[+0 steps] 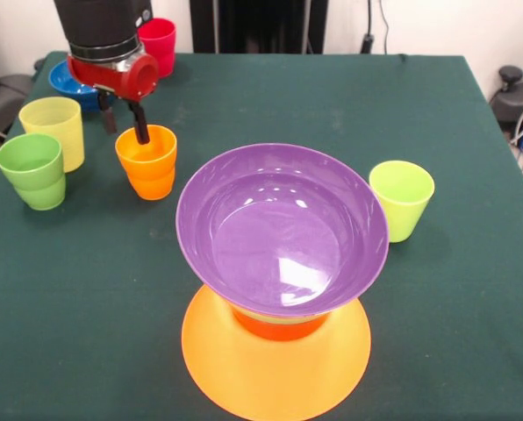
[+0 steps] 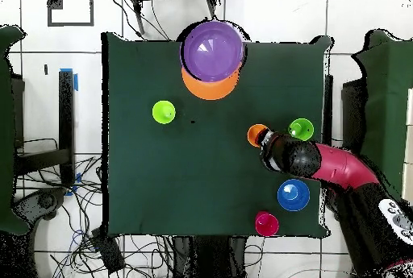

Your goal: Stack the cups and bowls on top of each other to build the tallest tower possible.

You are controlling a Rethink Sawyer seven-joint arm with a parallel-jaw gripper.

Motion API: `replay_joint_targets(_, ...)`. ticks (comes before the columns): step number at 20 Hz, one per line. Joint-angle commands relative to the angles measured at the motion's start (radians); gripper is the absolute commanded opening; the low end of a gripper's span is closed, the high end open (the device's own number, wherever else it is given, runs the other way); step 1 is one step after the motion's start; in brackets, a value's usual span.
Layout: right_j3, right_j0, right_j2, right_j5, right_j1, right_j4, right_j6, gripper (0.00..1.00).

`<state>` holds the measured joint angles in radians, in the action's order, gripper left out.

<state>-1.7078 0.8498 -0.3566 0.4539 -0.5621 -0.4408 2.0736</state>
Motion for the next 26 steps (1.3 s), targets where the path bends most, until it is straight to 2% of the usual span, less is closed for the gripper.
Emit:
replay_joint_targets(1,-0.054,-0.043,0.02,-0.074,0.054,0.002,0.093,1.0)
replay_joint_targets(22,-0.039,-0.049,0.032,-0.107,0.082,0.002,0.076,1.0)
replay_joint_targets(23,-0.04,-0.048,0.031,-0.111,0.083,0.0,0.07,0.0)
replay_joint_targets(26,-0.04,-0.05,0.031,-0.116,0.079,-0.009,0.064,0.0)
